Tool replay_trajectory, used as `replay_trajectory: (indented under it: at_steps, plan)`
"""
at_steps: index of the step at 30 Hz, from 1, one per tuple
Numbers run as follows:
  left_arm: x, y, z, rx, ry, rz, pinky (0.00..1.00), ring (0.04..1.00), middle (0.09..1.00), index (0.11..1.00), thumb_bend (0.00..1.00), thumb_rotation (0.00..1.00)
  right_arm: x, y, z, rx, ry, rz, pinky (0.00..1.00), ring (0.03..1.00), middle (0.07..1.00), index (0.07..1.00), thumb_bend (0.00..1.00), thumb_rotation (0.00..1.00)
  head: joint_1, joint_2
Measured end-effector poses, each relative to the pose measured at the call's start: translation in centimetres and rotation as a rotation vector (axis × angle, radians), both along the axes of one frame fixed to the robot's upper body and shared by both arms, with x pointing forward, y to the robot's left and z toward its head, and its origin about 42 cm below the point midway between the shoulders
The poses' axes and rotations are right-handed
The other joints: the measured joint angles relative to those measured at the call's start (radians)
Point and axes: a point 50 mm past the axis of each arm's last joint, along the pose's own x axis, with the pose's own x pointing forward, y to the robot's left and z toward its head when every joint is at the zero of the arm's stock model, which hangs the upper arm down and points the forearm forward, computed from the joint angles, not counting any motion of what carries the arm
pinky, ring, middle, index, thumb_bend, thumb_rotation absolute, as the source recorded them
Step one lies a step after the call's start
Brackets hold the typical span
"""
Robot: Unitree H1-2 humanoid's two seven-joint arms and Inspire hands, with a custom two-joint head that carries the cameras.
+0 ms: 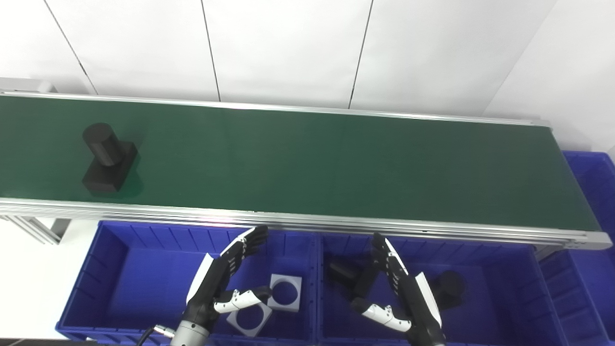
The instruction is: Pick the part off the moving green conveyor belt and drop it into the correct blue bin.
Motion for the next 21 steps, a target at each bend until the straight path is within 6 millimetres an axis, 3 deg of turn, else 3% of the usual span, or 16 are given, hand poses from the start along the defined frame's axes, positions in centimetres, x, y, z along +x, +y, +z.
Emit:
replay_trajectory:
  at_steps: [1,4,17,21]
  plan:
    - [-0.1,-0.2,-0.2,0.004,0.005,-0.005,0.85,0.869,0.861,0.849,0.84,0.80,-0.1,-0.2,0.0,-0.011,-0.001,0.001,0.87,0.918,0.933,0.974,0.89,0.91,0.061,-0.006]
    - [-0.2,-0.7,-0.3,-0.002,0.010,-0.014,0.85,0.867,0.862,0.849,0.82,0.83,-0.2,-1.1,0.0,-0.014,-0.003,-0.009,0.90,0.921,0.939,0.973,0.81,0.99,0.101,-0.015]
    - [-0.4,-2.2,-0.6,-0.012,0.016,-0.019,0.87,0.883,0.874,0.859,0.84,0.85,-0.4,-1.5,-0.3,0.038,-0.015,-0.022,0.91,0.923,0.929,0.960,0.75,0.96,0.081,-0.040]
    - [-0.5,-2.2,-1.0,-0.005,0.031,-0.026,0.86,0.883,0.877,0.857,0.83,0.83,-0.5,-1.5,-0.4,0.036,-0.011,-0.022,0.89,0.916,0.915,0.952,0.78,0.91,0.069,-0.095]
